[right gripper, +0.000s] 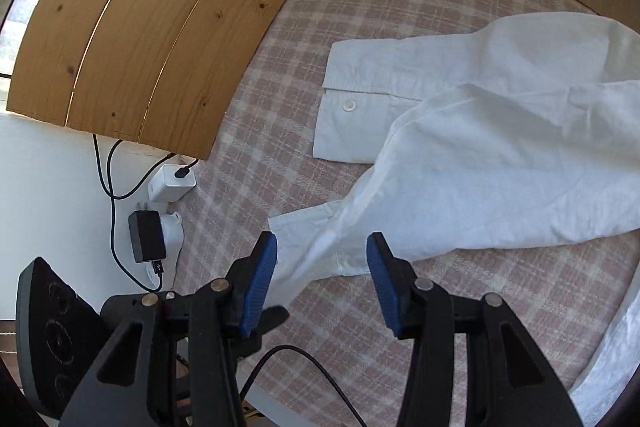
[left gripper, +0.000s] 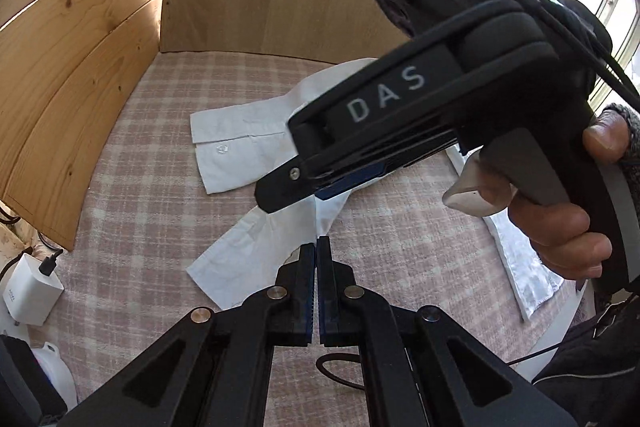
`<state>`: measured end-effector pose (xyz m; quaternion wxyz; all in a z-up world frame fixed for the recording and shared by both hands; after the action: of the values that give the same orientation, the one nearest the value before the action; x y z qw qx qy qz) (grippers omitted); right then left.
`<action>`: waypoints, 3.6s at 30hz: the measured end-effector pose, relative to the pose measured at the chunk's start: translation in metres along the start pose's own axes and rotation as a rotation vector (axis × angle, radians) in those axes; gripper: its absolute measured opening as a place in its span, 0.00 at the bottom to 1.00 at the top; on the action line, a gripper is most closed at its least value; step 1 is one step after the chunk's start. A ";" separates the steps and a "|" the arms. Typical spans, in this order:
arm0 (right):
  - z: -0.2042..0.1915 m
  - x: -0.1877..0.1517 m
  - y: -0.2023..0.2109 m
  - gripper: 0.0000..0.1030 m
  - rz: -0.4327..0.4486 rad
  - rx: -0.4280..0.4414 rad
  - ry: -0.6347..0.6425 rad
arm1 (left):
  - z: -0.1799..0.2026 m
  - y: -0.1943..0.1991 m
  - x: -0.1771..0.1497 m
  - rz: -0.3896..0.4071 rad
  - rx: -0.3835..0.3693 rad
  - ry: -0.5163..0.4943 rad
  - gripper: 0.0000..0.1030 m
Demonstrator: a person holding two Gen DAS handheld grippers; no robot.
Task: Fold clothes
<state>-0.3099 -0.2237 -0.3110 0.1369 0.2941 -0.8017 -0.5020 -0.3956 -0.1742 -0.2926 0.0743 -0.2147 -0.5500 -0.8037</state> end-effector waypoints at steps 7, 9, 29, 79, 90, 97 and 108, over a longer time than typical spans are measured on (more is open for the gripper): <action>0.014 -0.011 0.002 0.05 0.020 0.037 0.021 | -0.002 0.016 0.001 -0.001 -0.056 -0.004 0.04; 0.020 -0.016 0.020 0.05 0.042 0.045 0.048 | -0.014 0.026 0.006 0.014 -0.027 0.008 0.13; 0.155 -0.114 0.272 0.04 0.414 -0.043 -0.028 | -0.089 -0.094 0.092 -0.224 0.245 0.100 0.38; 0.006 0.071 0.119 0.11 0.039 -0.159 0.418 | -0.086 0.022 0.028 -0.102 0.327 0.200 0.25; 0.096 0.046 0.170 0.44 0.174 -0.187 0.309 | -0.081 -0.020 0.020 -0.175 0.174 0.230 0.33; 0.218 -0.014 0.125 0.44 0.061 -0.196 0.085 | -0.055 -0.024 -0.005 -0.208 0.098 0.313 0.34; 0.255 0.011 0.071 0.44 0.097 -0.159 -0.101 | -0.050 -0.054 0.020 -0.262 0.160 0.285 0.00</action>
<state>-0.4731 -0.0224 -0.3661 0.1435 0.2175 -0.7786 -0.5708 -0.4460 -0.1972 -0.3454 0.0632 -0.0188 -0.6191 -0.7825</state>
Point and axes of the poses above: each gripper's, at about its wrist camera, not at the fingertips, and y roughly against the way its jaws point, z to its right, x to its top, the point moved 5 cm from there along -y, roughly the way its jaws point, and after that the axes turned 8 degrees about -z, right-handed, at the moved point
